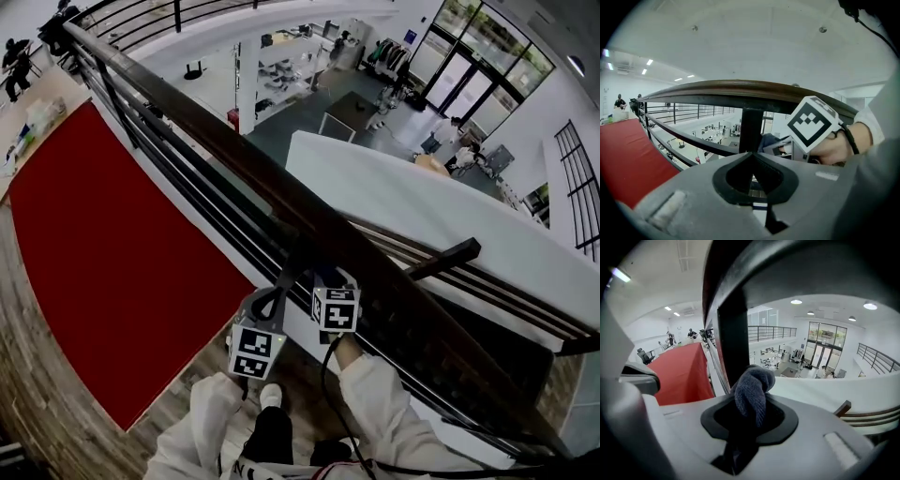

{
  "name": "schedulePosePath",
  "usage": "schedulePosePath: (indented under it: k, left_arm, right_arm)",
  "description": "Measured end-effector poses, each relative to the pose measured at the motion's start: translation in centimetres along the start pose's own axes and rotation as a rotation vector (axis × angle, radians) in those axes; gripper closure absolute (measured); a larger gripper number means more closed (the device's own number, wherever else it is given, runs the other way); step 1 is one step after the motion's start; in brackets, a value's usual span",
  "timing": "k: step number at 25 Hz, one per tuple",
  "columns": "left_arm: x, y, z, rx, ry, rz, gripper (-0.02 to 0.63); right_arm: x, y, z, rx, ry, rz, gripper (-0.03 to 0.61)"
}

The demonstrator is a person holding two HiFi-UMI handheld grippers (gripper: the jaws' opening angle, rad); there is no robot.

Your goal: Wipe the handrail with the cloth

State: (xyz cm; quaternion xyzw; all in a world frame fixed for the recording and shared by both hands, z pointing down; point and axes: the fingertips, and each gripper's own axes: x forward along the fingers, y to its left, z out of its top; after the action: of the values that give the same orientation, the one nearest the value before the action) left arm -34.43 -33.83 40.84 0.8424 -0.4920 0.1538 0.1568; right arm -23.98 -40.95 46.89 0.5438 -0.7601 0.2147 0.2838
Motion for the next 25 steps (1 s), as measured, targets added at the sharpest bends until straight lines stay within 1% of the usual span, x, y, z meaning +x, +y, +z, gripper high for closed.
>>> schedulePosePath:
  k: [3, 7, 14, 17, 20, 25]
  left_arm:
    - [-0.5, 0.6, -0.5, -0.012, 0.005, 0.007, 0.611]
    - [-0.5, 2.1, -0.5, -0.009, 0.005, 0.007, 0.611]
    - [-0.1, -0.1, -0.2, -0.001, 0.005, -0.007, 0.611]
    - [-0.5, 0.7, -0.5, -0.005, 0.010, -0.011, 0.611]
    - [-0.8, 0.2, -0.9, -0.023, 0.022, -0.002, 0.611]
    - [-1.6, -1.4, -2.0, -0.052, 0.033, -0.004, 0.611]
  right_arm:
    - [1.0, 0.2, -0.1, -0.032, 0.031, -0.018, 0.488]
    - [1.6, 1.5, 0.4, -0.059, 0.018, -0.028, 0.488]
    - [1.0, 0.7, -0.1, -0.096, 0.011, -0.005, 0.486]
    - [1.5, 1.2, 0.2, -0.094, 0.023, -0.005, 0.486]
    - [1.0, 0.6, 0.1, -0.092, 0.025, -0.004, 0.486]
    - [-0.4, -0.6, -1.5, -0.097, 0.045, -0.012, 0.486]
